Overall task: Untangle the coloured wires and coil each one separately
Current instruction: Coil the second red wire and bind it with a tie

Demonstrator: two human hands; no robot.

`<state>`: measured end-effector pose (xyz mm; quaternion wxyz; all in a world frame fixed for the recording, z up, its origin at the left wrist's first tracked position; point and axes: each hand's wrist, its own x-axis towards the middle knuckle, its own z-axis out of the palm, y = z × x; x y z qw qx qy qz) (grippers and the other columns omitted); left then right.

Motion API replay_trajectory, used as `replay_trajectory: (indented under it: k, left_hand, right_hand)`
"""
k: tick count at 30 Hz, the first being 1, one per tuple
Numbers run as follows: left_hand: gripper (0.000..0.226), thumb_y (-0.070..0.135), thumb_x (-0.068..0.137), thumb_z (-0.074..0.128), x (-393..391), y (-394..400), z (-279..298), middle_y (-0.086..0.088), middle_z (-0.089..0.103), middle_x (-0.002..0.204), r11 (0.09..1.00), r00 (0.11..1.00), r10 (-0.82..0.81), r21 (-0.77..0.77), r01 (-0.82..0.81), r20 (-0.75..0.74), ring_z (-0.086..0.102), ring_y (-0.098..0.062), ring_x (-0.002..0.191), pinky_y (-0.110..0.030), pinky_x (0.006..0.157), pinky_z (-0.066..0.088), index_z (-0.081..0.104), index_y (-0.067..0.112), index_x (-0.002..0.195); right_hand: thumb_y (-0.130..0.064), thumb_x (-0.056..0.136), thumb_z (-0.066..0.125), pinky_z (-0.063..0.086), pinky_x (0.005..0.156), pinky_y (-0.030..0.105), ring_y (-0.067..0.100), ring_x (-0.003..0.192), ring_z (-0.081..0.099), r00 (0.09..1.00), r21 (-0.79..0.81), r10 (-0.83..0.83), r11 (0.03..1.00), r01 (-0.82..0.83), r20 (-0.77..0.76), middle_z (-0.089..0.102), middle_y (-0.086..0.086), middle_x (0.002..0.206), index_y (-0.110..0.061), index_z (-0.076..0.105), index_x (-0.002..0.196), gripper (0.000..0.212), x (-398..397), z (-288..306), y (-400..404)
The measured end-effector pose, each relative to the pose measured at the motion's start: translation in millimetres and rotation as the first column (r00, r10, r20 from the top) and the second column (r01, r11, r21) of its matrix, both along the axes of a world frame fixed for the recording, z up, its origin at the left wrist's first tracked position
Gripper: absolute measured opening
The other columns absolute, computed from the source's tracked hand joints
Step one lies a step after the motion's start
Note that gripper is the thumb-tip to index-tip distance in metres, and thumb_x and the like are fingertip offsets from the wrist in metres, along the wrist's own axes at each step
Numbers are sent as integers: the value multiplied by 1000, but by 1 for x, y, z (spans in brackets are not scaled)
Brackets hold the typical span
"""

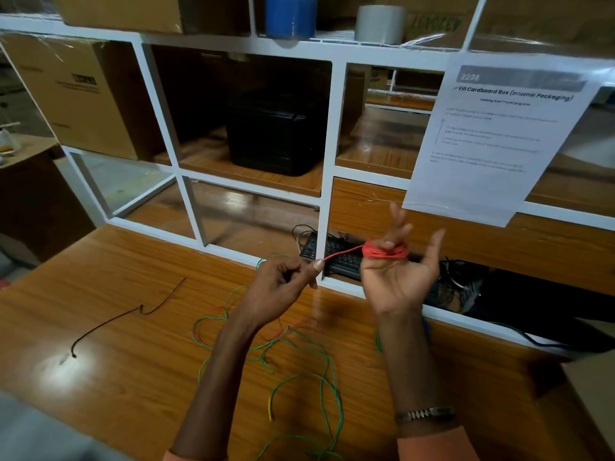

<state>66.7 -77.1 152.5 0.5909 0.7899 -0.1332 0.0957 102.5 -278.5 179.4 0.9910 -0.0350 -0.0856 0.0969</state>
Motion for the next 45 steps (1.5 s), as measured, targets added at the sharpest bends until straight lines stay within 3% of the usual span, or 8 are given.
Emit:
replay_trajectory:
  k: [5,11,15,21,26,35,42,45]
  left_hand:
    - [23,34,100,71,2,3,-3,-17,44,64,1000,1000,8,-20,-8,8,38,-25,59,-37,57,31,77,20,83]
    - [9,18,96,75,8,-4,2,22,64,75,993,983,99,52,-108,153,57,5,71,-15,67,39,81,11,96]
    - [13,27,89,80,11,-2,3,19,65,79,988,973,74,113,-101,216,60,-2,77,-15,68,41,84,17,96]
    - [14,22,74,92,18,8,5,8,71,74,998,980,60,-14,-58,190,56,-7,70,-23,69,43,84,14,83]
    - [23,48,79,79,27,3,-2,-4,72,79,989,981,127,-99,-113,149,55,-10,72,-26,69,42,82,25,80]
    - [30,40,102,63,24,2,3,9,63,70,988,984,155,-16,-154,93,54,-4,68,-23,65,40,78,29,79]
    - [37,64,100,51,25,-4,-5,19,50,82,883,966,130,416,-216,224,50,4,82,-30,67,36,78,40,106]
    - [36,67,95,56,24,-6,-4,16,51,85,874,955,126,425,-235,268,49,0,82,-34,69,42,78,39,102]
  right_hand:
    - [-70,91,60,31,123,40,32,144,47,989,-319,-107,945,71,-97,40,25,158,-3,19,159,105,9,1,-4]
    - [-86,87,29,23,121,45,21,140,46,997,-998,75,52,-30,-26,42,4,159,-43,37,152,78,-1,3,33]
    - [-95,82,16,42,113,48,24,124,65,953,-988,284,-136,-68,-105,64,15,139,-33,47,151,98,-3,-5,37]
    - [-90,84,1,49,54,29,21,50,63,736,-982,652,-78,-175,-182,75,25,83,9,71,103,123,-6,-4,23]
    - [-89,85,24,27,30,20,13,25,40,535,-902,825,357,-241,183,74,11,66,9,75,100,111,-2,-10,10]
    - [-66,96,51,40,59,20,11,60,71,829,-168,322,947,-275,457,77,15,94,12,51,137,88,3,9,-10]
    - [-54,100,56,27,124,35,30,143,48,993,-218,-84,971,101,86,45,24,155,-3,24,158,83,6,19,-14]
    - [-64,95,54,28,123,40,20,141,46,973,-880,-224,452,149,50,42,13,159,-22,35,154,75,12,5,-3]
